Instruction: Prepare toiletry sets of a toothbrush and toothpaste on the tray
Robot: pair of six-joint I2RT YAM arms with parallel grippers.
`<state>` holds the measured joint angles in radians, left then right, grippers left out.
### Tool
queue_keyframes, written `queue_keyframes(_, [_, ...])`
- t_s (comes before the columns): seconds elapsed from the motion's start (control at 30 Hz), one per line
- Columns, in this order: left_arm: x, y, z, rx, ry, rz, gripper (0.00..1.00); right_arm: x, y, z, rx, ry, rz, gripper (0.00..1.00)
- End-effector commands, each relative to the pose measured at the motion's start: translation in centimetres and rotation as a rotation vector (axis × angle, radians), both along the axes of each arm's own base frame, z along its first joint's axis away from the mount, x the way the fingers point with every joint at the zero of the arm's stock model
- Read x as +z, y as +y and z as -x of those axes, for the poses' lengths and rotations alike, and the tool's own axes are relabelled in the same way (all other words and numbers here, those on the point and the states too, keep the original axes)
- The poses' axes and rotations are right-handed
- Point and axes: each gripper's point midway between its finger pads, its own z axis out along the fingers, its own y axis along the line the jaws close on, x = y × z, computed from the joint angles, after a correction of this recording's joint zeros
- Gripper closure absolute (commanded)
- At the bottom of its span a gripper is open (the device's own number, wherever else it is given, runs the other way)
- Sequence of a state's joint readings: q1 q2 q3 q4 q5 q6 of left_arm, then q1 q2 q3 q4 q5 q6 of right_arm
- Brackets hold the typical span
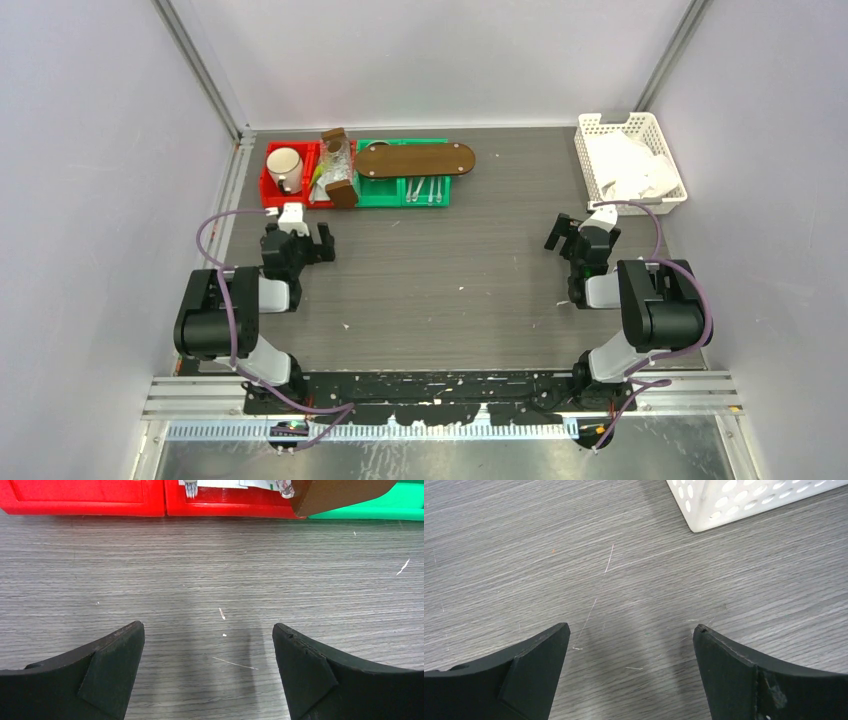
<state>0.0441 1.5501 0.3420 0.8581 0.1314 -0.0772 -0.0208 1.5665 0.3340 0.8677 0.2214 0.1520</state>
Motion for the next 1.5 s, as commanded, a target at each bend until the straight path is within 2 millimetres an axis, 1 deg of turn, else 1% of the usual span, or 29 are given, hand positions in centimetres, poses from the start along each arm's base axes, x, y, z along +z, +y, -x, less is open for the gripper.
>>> queue_keyframes(0.0, [2.3,0.2,-1.5,0.000,-0.090,-0.033,0.00,2.7,0.0,-1.5,0.005,-0.100,0.015,0.00])
queue_keyframes(0.2, [3.3,0.9,-1.7,0.049,-0.109,-0.035,0.00,3.0,-0.1,-1.6,-0.001,-0.111,0.018,0.00])
queue_keyframes(0.27, [4.0,0.9,-1.5,0.046,-0.123,-0.037,0.00,3.4,-1.3,-1.4,-0.086,-0.131,0.008,0.00])
queue_keyframes(0.3, [4.4,0.9,-1.3,0.047,-0.113,-0.035,0.00,3.9,-2.7,-0.8,-0.175,-0.136,0.013,0.00])
queue_keyframes(0.33, [5.4,0.9,-1.5,0.050,-0.127,-0.035,0.00,4.7,-3.3,-0.5,-0.220,-0.137,0.008,0.00])
queue_keyframes(0.4, [6.2,0.8,-1.3,0.040,-0.088,-0.035,0.00,6.8,-3.3,-0.3,-0.229,-0.126,0.007,0.00])
queue_keyframes(0.43, [7.1,0.7,-1.3,0.033,-0.086,-0.032,0.00,8.3,-3.2,-0.4,-0.219,-0.139,0.007,0.00])
queue_keyframes(0.47, [8.4,0.4,-1.2,0.019,-0.096,-0.023,0.00,9.9,-3.0,-0.5,-0.202,-0.163,0.008,0.00])
queue_keyframes(0.5, [10.3,0.0,-1.0,0.002,-0.125,-0.015,0.00,12.1,-2.8,-0.5,-0.195,-0.201,-0.003,0.00])
queue_keyframes(0.57, [13.3,-0.8,-0.4,-0.032,-0.163,0.014,0.00,16.0,-2.9,-0.5,-0.237,-0.238,-0.070,0.00])
queue_keyframes(0.6, [15.0,-1.3,-0.1,-0.049,-0.186,0.031,0.00,15.9,-2.9,0.2,-0.263,-0.190,-0.102,0.01])
queue_keyframes(0.63, [16.5,-1.7,0.4,-0.063,-0.208,0.057,0.00,17.0,-2.7,0.3,-0.267,-0.166,-0.130,0.00])
queue_keyframes(0.7, [19.7,-2.5,1.4,-0.078,-0.263,0.122,0.00,18.2,-1.3,0.5,-0.237,-0.103,-0.215,0.00])
queue_keyframes(0.73, [21.3,-3.1,2.1,-0.097,-0.289,0.159,0.00,19.7,-0.2,0.2,-0.193,-0.096,-0.258,0.00])
queue_keyframes(0.8, [23.6,-3.7,3.6,-0.112,-0.320,0.211,0.00,21.1,2.4,0.2,-0.091,-0.052,-0.359,0.00])
queue_keyframes(0.83, [24.4,-3.9,4.5,-0.118,-0.322,0.235,0.00,21.8,4.0,0.6,-0.018,-0.028,-0.403,0.00])
queue_keyframes(0.87, [25.3,-4.1,5.2,-0.113,-0.336,0.262,0.00,22.7,4.6,0.8,0.011,-0.031,-0.431,0.00])
queue_keyframes(0.93, [27.2,-3.7,6.4,-0.045,-0.362,0.387,0.00,23.3,4.2,1.2,-0.044,-0.047,-0.494,0.00])
queue_keyframes(1.0, [29.9,-4.7,7.6,-0.091,-0.425,0.478,0.00,23.0,3.5,1.1,-0.068,-0.046,-0.543,0.01])
queue_keyframes(1.03, [31.1,-5.5,8.1,-0.134,-0.445,0.513,0.00,22.9,3.9,0.7,-0.042,-0.034,-0.593,0.00])
queue_keyframes(1.07, [32.0,-6.3,8.5,-0.178,-0.449,0.549,0.00,23.5,4.7,0.4,0.016,-0.031,-0.632,0.00])
queue_keyframes(1.17, [34.3,-8.2,8.6,-0.294,-0.427,0.611,0.00,24.2,7.1,-1.0,0.144,0.022,-0.707,0.00])
queue_keyframes(1.27, [33.7,-8.7,7.0,-0.300,-0.331,0.634,0.00,25.1,8.9,-2.2,0.219,0.064,-0.750,0.00])
queue_keyframes(1.3, [33.7,-9.0,6.3,-0.317,-0.325,0.658,0.00,24.9,9.6,-2.6,0.224,0.083,-0.745,0.00])
queue_keyframes(1.33, [32.9,-9.1,5.3,-0.306,-0.278,0.685,0.00,25.0,10.3,-3.2,0.233,0.087,-0.722,0.00])
queue_keyframes(1.37, [31.9,-9.2,4.4,-0.288,-0.221,0.707,0.00,24.9,11.4,-3.6,0.239,0.106,-0.678,0.00])
queue_keyframes(1.4, [31.3,-9.3,3.6,-0.301,-0.193,0.697,0.00,24.4,12.7,-3.9,0.245,0.143,-0.626,0.01])
queue_keyframes(1.43, [30.6,-9.6,2.9,-0.323,-0.173,0.676,0.00,24.4,14.1,-4.5,0.258,0.154,-0.572,0.02])
queue_keyframes(1.47, [30.0,-9.6,2.2,-0.325,-0.168,0.665,0.00,23.6,15.4,-4.9,0.266,0.195,-0.527,0.04])
